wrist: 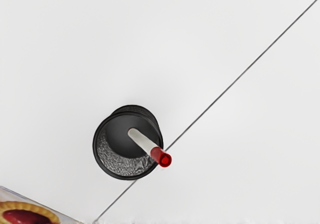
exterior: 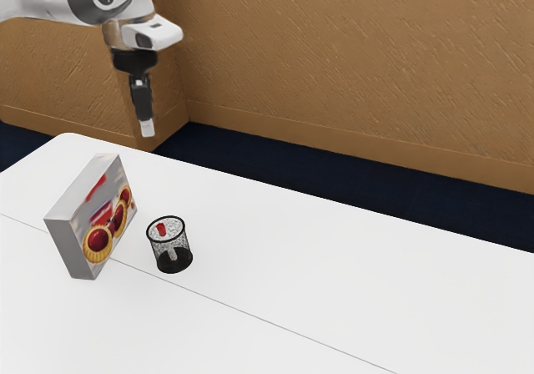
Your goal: Take the marker out of the pen holder and place it to the left of the pen holder.
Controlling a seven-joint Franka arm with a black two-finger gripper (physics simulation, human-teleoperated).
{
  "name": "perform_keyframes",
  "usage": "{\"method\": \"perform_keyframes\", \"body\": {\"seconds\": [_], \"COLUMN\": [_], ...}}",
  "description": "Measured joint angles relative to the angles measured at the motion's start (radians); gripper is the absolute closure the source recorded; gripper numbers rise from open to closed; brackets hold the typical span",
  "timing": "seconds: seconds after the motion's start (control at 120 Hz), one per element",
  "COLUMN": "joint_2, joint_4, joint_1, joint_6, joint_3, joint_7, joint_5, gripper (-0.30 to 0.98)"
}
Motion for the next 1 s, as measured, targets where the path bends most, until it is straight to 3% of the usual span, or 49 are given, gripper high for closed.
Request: {"method": "perform_keyframes", "body": {"seconds": [0.242,0.342,0.425,0.492,0.658,1.0], "joint_2": [-0.003,-0.099,-0.187,-0.193,-0.122,0.012], "joint_4": [-0.025,-0.245,-0.473,-0.557,-0.602,-0.595], "joint_1": [0.004,0.014,0.010,-0.013,-0.006,0.056], "joint_6": [0.005,0.070,0.216,0.328,0.490,0.608], "joint_3": [-0.010,-0.035,-0.069,-0.076,-0.079,-0.074], "joint_7": [0.047,0.058,0.067,0.073,0.083,0.095], "joint_5": [0.001,0.013,0.070,0.117,0.153,0.099], "gripper": [0.00,0.00,0.00,0.00,0.00,0.00]}}
